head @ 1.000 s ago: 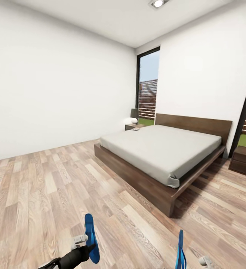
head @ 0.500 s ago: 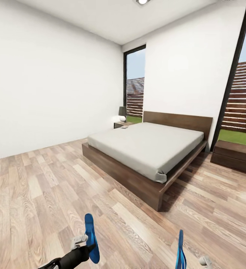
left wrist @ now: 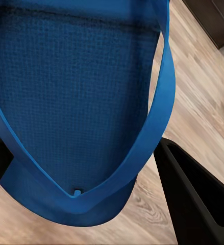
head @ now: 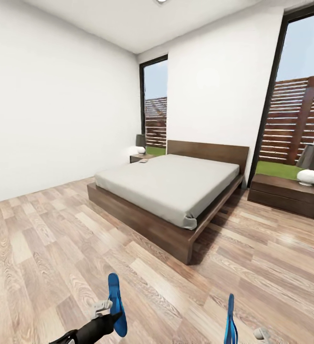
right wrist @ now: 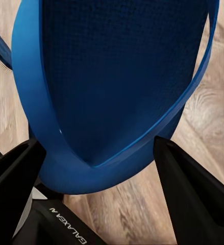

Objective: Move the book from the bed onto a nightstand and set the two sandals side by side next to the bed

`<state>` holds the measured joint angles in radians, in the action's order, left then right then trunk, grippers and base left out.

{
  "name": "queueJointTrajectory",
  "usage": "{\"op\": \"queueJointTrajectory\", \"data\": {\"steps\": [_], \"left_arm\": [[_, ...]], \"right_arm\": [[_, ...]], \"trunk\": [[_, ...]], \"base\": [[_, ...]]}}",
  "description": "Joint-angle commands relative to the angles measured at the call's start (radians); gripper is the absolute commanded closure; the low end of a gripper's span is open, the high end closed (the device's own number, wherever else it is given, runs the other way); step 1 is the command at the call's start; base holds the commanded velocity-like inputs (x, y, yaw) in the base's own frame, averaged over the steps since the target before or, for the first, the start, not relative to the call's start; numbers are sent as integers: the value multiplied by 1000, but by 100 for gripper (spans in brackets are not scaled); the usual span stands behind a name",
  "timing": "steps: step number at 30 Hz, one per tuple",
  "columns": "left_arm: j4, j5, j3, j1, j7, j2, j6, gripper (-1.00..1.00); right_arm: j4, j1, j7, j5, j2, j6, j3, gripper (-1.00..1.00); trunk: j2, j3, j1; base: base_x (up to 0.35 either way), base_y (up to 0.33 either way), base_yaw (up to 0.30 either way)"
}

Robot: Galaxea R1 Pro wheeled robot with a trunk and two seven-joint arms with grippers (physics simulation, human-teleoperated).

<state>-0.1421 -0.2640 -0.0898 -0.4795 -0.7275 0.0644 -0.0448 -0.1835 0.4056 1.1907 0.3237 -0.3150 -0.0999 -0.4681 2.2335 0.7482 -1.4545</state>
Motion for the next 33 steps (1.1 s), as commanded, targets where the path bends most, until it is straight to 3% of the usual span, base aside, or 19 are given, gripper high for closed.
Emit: {"op": "queueJointTrajectory", "data": {"steps": [1,33], "left_arm": [[1,8,-8,-1,-6,0,-5,100],[1,8,-8,-1,-6,0,-5,100]], "right_arm": [[-1,1,5,6,1,-11,-9,100],[-1,1,4,6,1,-11,-9,100]], "trunk": [[0,1,0],[0,3,0]], "base": [[0,0,-272],[0,0,-278]]}}
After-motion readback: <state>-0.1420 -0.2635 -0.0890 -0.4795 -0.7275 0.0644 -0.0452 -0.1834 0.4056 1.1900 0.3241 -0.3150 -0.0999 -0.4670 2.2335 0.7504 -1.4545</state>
